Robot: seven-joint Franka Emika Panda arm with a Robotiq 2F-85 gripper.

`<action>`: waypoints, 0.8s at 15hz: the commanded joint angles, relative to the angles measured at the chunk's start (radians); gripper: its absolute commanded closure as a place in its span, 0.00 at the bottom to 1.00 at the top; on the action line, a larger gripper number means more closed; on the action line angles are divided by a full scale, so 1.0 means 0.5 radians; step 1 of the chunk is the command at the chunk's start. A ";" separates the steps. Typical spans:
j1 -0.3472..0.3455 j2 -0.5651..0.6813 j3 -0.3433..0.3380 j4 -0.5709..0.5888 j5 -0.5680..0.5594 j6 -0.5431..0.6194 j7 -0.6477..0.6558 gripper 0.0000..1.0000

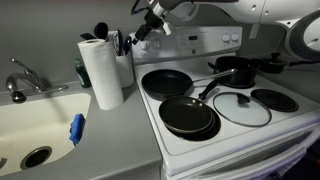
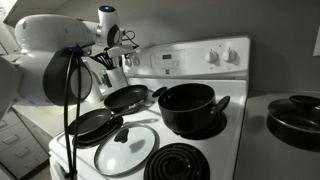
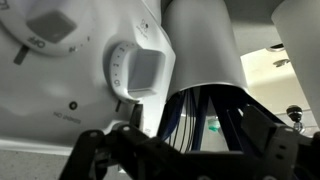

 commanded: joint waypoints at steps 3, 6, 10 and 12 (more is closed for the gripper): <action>0.013 0.077 0.022 0.152 -0.007 -0.021 -0.143 0.00; 0.015 0.077 0.026 0.168 -0.004 -0.014 -0.190 0.00; 0.018 0.078 0.029 0.178 0.001 -0.011 -0.219 0.00; 0.022 0.067 0.018 0.179 -0.005 -0.029 -0.199 0.00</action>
